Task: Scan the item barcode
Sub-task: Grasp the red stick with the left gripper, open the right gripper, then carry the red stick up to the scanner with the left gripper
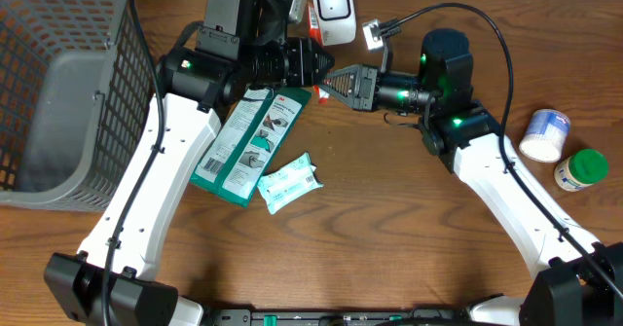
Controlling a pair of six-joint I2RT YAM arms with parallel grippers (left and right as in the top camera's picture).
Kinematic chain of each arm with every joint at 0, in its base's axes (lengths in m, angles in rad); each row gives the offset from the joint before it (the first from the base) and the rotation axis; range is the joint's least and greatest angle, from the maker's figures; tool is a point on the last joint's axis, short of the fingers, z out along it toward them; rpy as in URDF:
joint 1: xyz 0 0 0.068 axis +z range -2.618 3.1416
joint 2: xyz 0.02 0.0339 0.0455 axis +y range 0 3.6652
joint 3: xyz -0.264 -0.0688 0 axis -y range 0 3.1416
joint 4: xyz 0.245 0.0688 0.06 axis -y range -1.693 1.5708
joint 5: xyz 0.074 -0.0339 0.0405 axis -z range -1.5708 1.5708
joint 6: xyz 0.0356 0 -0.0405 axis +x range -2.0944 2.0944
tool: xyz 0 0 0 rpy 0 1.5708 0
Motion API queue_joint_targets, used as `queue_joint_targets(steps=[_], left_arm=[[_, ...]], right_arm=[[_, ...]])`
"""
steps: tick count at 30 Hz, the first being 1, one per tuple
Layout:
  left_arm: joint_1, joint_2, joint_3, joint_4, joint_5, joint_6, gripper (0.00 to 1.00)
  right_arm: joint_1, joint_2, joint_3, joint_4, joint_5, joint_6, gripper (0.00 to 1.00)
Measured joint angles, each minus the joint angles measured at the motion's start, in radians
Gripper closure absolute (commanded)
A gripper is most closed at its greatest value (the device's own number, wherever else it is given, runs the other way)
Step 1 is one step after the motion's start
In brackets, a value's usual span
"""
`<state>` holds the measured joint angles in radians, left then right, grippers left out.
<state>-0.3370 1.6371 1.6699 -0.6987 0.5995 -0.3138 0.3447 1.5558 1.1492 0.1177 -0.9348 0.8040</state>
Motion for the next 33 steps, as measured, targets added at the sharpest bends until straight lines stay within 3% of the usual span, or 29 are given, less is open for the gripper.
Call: queue_joint_targets(steps=[2,5,8,10,13,17,25,29,33], left_arm=[[0.000,0.001,-0.003,0.000,0.000,0.000,0.75],[-0.001,0.001,-0.003,0.019,0.005,0.005,0.92],[0.000,0.001,-0.003,0.030,0.005,0.001,0.93],[0.000,0.001,-0.004,0.035,0.003,0.001,0.93],[0.000,0.002,-0.003,0.053,0.003,0.001,0.93],[0.002,0.003,-0.003,0.056,0.003,0.001,0.93],[0.001,0.003,-0.001,-0.049,-0.015,0.112,0.93],[0.000,0.012,0.082,-0.184,-0.174,0.196,0.93],[0.001,0.011,0.239,-0.199,-0.349,0.304,0.93]], right_arm=[[0.000,0.000,0.000,0.002,0.000,0.004,0.99],[0.010,0.000,0.000,0.003,0.008,0.005,0.99],[0.022,0.000,0.000,0.014,0.021,0.005,0.98],[0.021,0.000,0.000,0.017,0.024,0.005,0.59],[0.021,-0.001,0.000,0.023,0.018,0.011,0.40],[-0.005,-0.001,0.000,0.014,-0.010,-0.003,0.34],[-0.162,-0.001,0.002,-0.211,-0.076,-0.172,0.37],[-0.189,-0.008,0.002,-0.321,-0.106,-0.277,0.39],[-0.213,-0.048,0.007,-0.500,-0.069,-0.396,0.39]])
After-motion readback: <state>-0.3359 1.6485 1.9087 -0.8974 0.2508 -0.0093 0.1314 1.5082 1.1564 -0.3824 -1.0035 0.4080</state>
